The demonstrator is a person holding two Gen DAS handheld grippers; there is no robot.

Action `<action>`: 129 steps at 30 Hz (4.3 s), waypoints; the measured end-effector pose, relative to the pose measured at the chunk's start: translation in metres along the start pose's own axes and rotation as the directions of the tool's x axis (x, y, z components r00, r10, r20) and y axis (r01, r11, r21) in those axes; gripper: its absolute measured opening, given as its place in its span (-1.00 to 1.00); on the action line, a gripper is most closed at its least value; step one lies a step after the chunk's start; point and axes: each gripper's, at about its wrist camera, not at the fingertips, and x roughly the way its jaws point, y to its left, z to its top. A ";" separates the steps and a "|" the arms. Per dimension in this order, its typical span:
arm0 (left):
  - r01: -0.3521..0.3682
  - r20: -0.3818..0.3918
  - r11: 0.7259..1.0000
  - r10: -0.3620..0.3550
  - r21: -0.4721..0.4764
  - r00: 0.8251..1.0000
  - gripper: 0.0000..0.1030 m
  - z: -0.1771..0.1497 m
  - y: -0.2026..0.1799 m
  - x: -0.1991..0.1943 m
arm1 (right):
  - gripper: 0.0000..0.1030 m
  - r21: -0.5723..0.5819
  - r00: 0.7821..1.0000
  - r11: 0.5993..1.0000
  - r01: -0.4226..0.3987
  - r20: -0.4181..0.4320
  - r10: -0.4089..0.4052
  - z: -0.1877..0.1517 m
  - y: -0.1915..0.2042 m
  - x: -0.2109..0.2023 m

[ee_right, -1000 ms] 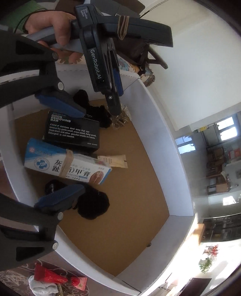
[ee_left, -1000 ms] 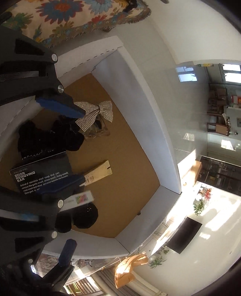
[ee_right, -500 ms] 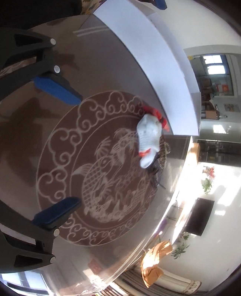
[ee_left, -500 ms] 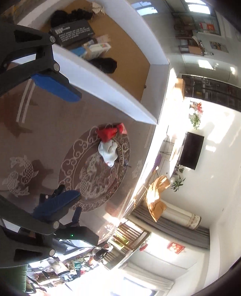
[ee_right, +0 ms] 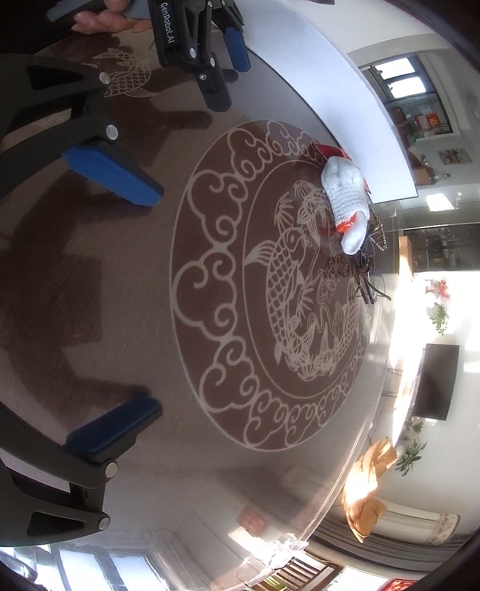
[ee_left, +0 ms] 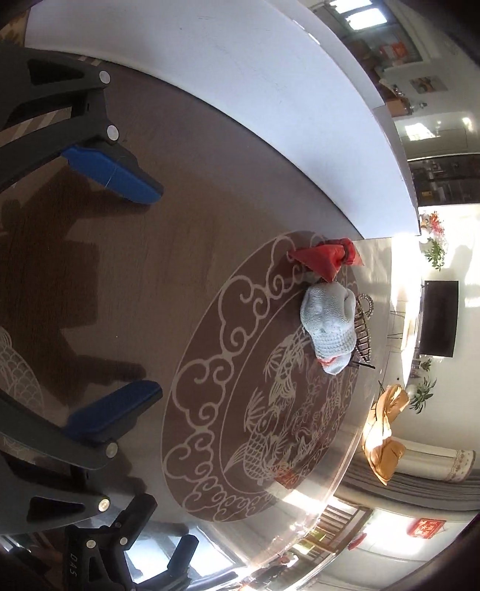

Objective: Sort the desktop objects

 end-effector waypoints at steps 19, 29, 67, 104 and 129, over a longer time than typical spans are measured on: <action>-0.027 -0.013 0.999 0.027 0.041 1.000 1.00 -0.003 -0.013 0.007 | 1.00 0.000 1.000 1.000 0.000 0.000 0.000 -0.001 0.001 0.001; -0.019 -0.016 0.999 0.020 0.047 1.000 1.00 0.001 -0.013 0.010 | 1.00 0.001 1.000 1.000 0.000 0.000 0.000 -0.001 0.001 0.001; -0.001 -0.014 0.998 0.002 0.060 1.000 1.00 0.000 -0.016 0.012 | 1.00 0.001 1.000 1.000 0.000 -0.001 0.000 0.000 0.001 0.001; -0.097 0.056 0.974 0.111 -0.206 0.992 1.00 0.001 0.044 0.001 | 1.00 -0.054 0.997 0.998 -0.041 -0.073 0.037 0.030 0.010 0.021; -0.073 0.036 0.974 0.083 -0.213 0.996 1.00 -0.001 0.043 0.006 | 0.14 -0.308 0.923 0.870 -0.384 -0.163 0.349 0.170 0.133 0.108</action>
